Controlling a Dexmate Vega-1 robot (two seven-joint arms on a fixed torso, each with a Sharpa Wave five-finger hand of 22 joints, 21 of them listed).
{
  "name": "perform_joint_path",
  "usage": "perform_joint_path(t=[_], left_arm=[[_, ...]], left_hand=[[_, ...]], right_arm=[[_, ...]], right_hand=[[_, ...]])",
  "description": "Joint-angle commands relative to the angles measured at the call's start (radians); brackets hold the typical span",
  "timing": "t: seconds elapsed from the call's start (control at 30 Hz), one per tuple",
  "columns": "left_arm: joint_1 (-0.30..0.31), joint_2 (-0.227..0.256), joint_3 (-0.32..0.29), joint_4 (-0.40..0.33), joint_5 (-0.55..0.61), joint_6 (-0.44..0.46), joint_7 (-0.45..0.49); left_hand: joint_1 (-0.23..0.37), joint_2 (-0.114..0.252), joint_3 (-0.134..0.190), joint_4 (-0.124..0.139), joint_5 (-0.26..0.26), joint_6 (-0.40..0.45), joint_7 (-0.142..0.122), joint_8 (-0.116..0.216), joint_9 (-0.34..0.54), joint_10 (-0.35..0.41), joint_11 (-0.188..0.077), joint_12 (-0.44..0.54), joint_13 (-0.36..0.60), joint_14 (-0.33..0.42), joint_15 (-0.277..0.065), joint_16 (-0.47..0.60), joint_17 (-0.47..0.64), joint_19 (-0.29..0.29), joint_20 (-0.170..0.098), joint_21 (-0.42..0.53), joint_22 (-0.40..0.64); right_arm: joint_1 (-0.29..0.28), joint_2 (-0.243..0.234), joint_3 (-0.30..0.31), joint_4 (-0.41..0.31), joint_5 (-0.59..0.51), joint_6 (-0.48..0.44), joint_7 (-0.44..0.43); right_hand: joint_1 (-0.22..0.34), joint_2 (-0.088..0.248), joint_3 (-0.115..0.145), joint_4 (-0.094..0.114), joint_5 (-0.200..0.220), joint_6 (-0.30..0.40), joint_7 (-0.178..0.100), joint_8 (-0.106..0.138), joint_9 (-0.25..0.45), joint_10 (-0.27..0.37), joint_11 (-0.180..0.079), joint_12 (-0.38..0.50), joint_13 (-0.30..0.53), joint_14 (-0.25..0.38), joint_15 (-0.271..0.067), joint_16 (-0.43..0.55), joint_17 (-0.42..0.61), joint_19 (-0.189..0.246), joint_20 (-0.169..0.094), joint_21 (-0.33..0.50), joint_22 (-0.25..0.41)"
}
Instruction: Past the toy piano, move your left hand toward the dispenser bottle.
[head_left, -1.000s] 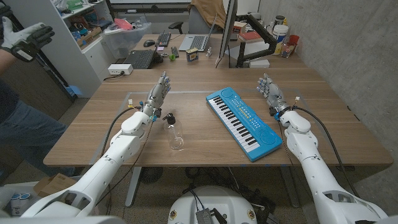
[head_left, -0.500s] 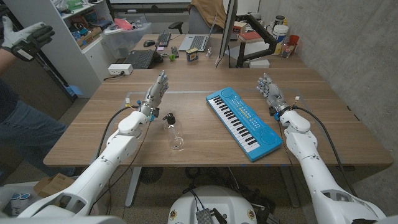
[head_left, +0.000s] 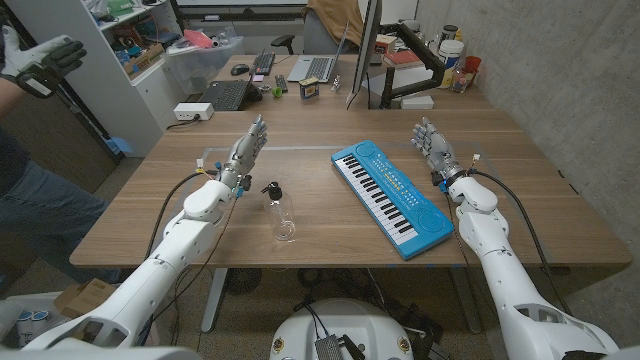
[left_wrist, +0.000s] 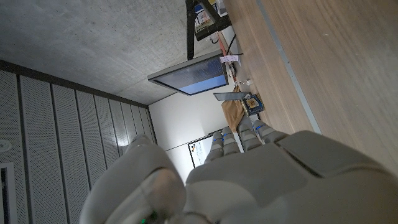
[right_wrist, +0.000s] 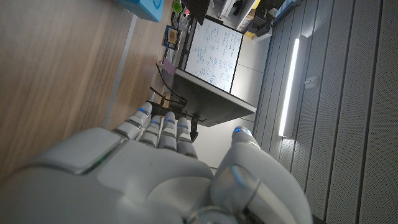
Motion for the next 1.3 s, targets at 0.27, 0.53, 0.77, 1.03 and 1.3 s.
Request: perform_joint_path(t=[0.27, 0.53, 0.77, 1.03, 1.3], left_arm=[[0.081, 0.045, -0.032, -0.075, 0.012, -0.045, 0.001], [0.108, 0.053, -0.045, -0.100, 0.027, -0.069, 0.016], [0.138, 0.060, -0.059, -0.125, 0.035, -0.079, 0.032], [0.160, 0.053, -0.076, -0.131, 0.013, -0.104, 0.021], [0.169, 0.053, -0.084, -0.132, 0.020, -0.127, 0.020]], left_hand=[[0.020, -0.002, -0.001, -0.013, 0.006, 0.002, -0.012, 0.007, 0.004, 0.013, 0.003, 0.013, 0.003, 0.008, 0.008, 0.007, 0.005, 0.000, 0.022, 0.004, 0.005], [0.028, -0.002, -0.001, -0.018, 0.005, 0.004, -0.019, 0.008, 0.004, 0.020, 0.010, 0.015, 0.004, 0.013, 0.015, 0.008, 0.005, 0.001, 0.018, 0.005, 0.005], [0.033, -0.003, -0.002, -0.021, 0.005, 0.005, -0.021, 0.008, 0.005, 0.022, 0.006, 0.016, 0.004, 0.014, 0.015, 0.008, 0.005, 0.002, 0.019, 0.005, 0.005], [0.041, -0.003, -0.003, -0.025, 0.005, 0.005, -0.024, 0.008, 0.005, 0.030, 0.004, 0.019, 0.005, 0.019, 0.015, 0.009, 0.006, 0.003, 0.020, 0.006, 0.005], [0.051, -0.003, -0.004, -0.030, 0.005, 0.020, -0.048, 0.014, 0.006, 0.039, -0.003, 0.022, 0.006, 0.024, 0.013, 0.009, 0.006, 0.004, 0.021, 0.006, 0.006]], right_arm=[[-0.013, 0.004, -0.005, -0.026, -0.023, -0.013, -0.005], [-0.015, 0.004, -0.006, -0.030, -0.023, -0.012, -0.005], [-0.013, 0.004, -0.008, -0.026, -0.023, -0.015, -0.002], [-0.016, 0.000, -0.014, -0.035, -0.031, -0.018, -0.003], [-0.018, -0.001, -0.015, -0.040, -0.035, -0.019, -0.007]], right_hand=[[-0.003, -0.002, 0.001, -0.007, 0.007, 0.012, -0.004, 0.008, 0.001, 0.012, 0.001, 0.002, 0.001, 0.006, 0.004, 0.005, 0.002, 0.011, 0.002, -0.006, 0.005], [-0.004, -0.002, 0.000, -0.007, 0.007, 0.012, -0.005, 0.007, 0.001, 0.012, 0.001, 0.002, 0.001, 0.006, 0.004, 0.005, 0.002, 0.011, 0.003, -0.008, 0.005], [-0.004, -0.001, 0.000, -0.008, 0.008, 0.013, -0.005, 0.008, 0.001, 0.012, 0.001, 0.002, 0.001, 0.007, 0.003, 0.005, 0.002, 0.011, 0.003, -0.010, 0.005], [-0.004, -0.001, 0.000, -0.009, 0.008, 0.013, -0.006, 0.008, 0.001, 0.013, 0.000, 0.002, 0.001, 0.008, 0.003, 0.005, 0.002, 0.012, 0.004, -0.011, 0.005], [-0.004, 0.000, -0.001, -0.009, 0.008, 0.012, -0.007, 0.007, 0.001, 0.012, 0.001, 0.001, 0.001, 0.008, 0.004, 0.004, 0.002, 0.013, 0.004, -0.013, 0.005]])
